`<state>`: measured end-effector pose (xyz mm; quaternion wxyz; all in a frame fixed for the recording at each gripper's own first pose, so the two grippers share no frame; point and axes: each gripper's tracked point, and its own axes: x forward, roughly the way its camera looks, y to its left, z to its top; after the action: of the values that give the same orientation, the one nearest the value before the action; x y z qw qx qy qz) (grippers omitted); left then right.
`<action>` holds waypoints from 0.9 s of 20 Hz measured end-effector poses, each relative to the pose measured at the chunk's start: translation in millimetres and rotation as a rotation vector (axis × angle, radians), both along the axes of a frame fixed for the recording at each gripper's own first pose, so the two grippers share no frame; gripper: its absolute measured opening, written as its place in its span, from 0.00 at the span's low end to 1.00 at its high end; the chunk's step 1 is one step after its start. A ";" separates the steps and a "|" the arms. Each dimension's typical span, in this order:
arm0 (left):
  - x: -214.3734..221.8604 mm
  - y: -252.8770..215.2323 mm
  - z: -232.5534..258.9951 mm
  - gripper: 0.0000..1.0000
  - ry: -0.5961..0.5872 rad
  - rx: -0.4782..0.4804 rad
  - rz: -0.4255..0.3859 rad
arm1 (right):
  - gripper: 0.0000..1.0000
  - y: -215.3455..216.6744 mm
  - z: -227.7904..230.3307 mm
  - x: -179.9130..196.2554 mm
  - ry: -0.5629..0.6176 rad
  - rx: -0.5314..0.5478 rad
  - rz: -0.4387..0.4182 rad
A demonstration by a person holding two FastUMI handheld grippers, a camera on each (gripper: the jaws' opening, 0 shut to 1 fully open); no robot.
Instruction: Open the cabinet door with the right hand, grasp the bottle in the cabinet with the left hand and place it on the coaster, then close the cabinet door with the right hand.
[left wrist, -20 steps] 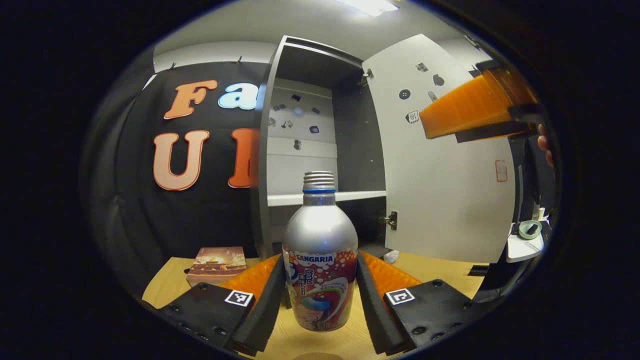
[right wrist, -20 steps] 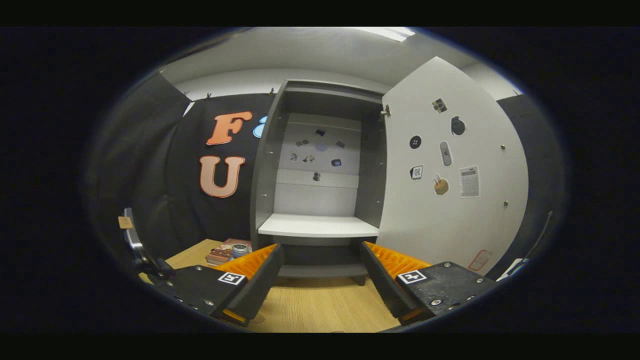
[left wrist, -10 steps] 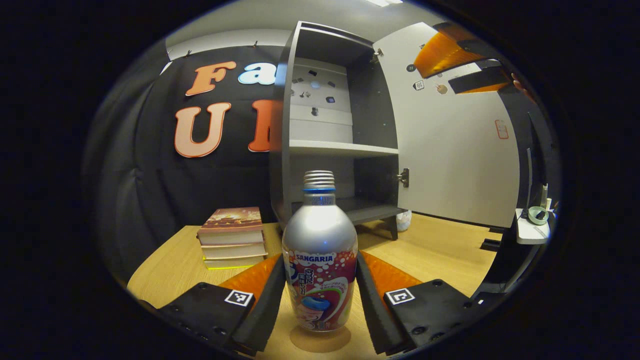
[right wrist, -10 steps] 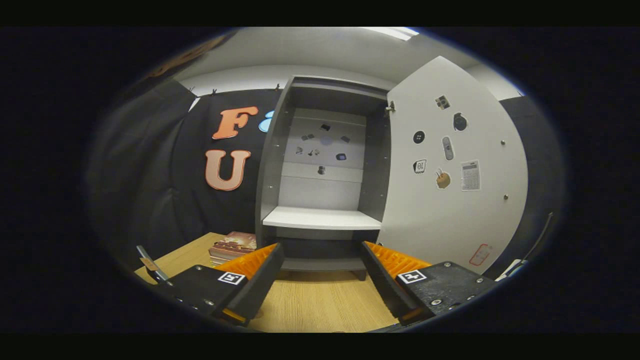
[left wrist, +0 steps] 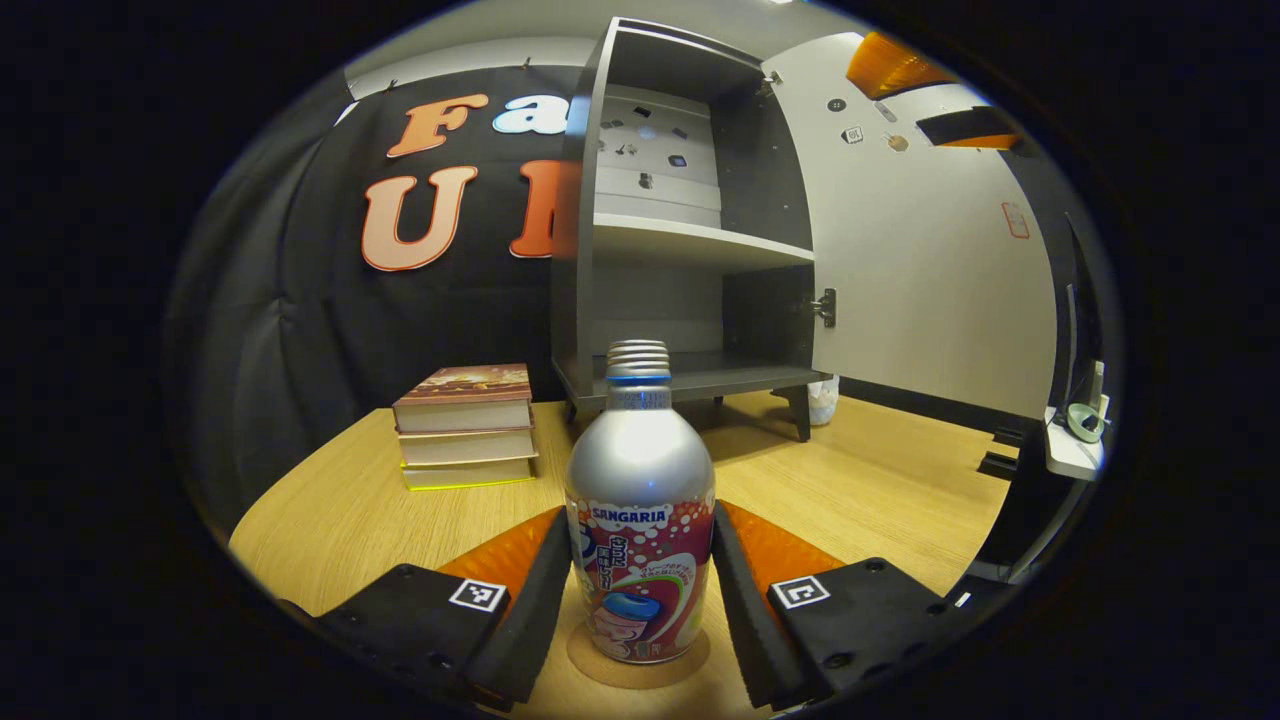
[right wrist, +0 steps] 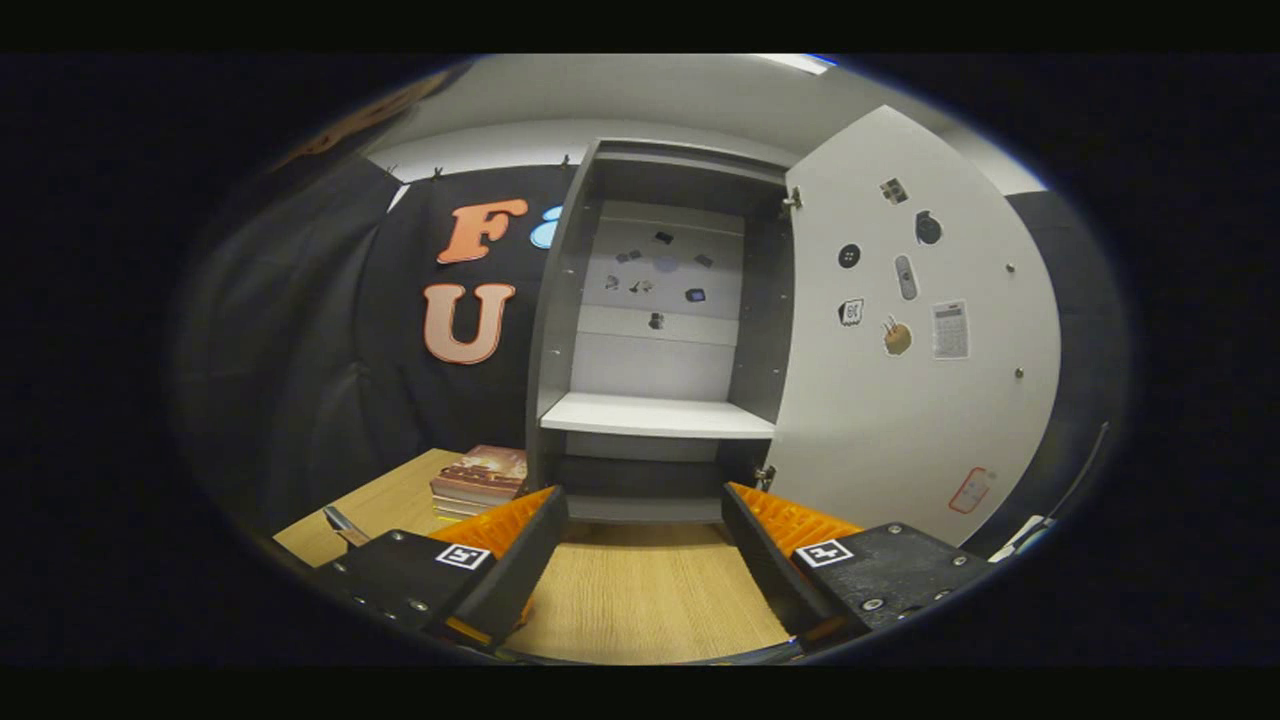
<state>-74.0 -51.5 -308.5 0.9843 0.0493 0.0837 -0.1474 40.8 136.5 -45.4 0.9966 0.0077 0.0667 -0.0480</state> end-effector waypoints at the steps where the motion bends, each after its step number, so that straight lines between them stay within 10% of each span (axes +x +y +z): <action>1: -1.9 0.4 -2.7 0.82 0.006 0.007 -0.003 | 0.95 0.4 0.2 -0.1 0.001 -0.003 0.003; 18: -9.6 6.1 -2.7 0.94 0.043 0.064 -0.008 | 0.95 -6.3 -1.2 0.1 0.013 0.038 -0.023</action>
<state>-83.6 -45.4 -311.2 0.9796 0.0778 0.1092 -0.1498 40.9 130.2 -46.6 0.9952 0.0268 0.0738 -0.0582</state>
